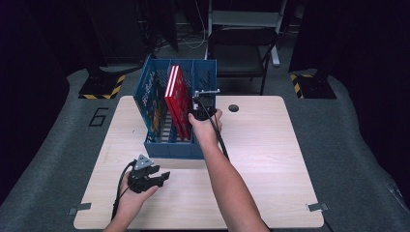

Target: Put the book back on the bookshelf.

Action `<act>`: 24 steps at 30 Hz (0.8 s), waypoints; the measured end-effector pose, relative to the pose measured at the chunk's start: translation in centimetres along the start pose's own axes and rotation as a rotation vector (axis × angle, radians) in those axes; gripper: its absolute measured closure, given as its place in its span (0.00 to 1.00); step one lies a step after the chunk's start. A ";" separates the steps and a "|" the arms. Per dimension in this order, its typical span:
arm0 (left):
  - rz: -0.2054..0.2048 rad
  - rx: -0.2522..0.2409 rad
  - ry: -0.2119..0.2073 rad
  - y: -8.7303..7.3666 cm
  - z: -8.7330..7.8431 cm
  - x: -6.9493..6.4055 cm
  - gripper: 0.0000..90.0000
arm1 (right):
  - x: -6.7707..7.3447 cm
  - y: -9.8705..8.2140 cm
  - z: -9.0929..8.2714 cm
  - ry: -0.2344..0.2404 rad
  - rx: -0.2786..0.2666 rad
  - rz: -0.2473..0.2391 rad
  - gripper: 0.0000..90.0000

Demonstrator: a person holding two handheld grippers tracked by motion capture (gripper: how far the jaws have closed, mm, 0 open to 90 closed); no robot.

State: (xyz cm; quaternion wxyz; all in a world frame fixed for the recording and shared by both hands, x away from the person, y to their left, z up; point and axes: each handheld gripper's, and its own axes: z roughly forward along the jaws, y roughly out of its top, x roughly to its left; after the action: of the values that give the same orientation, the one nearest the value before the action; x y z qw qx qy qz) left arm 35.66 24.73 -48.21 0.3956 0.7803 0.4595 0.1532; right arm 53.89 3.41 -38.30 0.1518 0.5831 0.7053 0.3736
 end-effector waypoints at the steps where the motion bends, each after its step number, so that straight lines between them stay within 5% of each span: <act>1: -0.007 0.001 -0.005 0.0 0.1 0.0 0.52 | -0.1 0.1 -0.1 -0.001 0.001 0.003 0.64; 24: -0.002 0.014 0.005 0.0 0.2 0.3 0.51 | -0.6 0.6 -2.8 -0.004 -0.028 -0.034 0.59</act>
State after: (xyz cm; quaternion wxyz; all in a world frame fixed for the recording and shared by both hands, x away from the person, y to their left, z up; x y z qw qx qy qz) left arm 35.97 24.85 -48.40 0.3893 0.7821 0.4623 0.1516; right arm 52.71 1.86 -36.12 0.1678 0.5697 0.7094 0.3795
